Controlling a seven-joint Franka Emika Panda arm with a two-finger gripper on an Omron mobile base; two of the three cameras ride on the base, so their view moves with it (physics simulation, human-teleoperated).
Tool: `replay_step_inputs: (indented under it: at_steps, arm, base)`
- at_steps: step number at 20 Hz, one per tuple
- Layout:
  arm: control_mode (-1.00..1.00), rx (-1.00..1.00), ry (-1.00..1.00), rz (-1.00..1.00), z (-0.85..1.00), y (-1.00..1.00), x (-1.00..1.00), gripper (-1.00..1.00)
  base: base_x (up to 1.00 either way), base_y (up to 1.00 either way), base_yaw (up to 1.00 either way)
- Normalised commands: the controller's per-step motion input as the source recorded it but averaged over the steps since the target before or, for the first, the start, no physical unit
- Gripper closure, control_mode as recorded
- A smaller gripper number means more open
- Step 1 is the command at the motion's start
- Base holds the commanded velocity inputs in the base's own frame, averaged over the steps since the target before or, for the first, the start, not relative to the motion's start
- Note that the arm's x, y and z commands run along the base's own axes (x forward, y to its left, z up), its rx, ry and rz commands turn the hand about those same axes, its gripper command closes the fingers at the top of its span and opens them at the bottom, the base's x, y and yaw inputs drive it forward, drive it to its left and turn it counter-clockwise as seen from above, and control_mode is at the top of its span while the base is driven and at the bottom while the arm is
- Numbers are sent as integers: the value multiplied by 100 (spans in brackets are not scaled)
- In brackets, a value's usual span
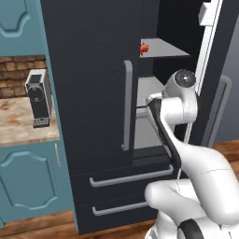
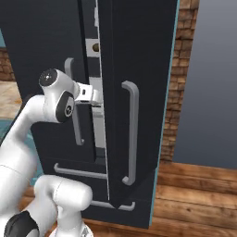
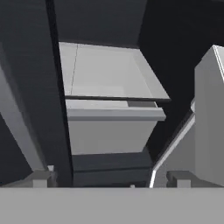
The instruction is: Open the fridge, remove the kiwi, sweet potato, and fish, and place them on any counter.
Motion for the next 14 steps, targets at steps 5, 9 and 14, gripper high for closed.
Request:
replay_step_inputs:
  at_steps: [5, 9, 14]
  arm:
    - [-100, -2, 15, 0, -62, -53, 86, -100]
    - [-100, -6, 1, -4, -59, -99, -51, -100]
    - [-100, -2, 0, -9, -50, -100, -100, -100]
  base:
    - [0, 0, 0]
    - [0, 0, 0]
    - [0, 0, 0]
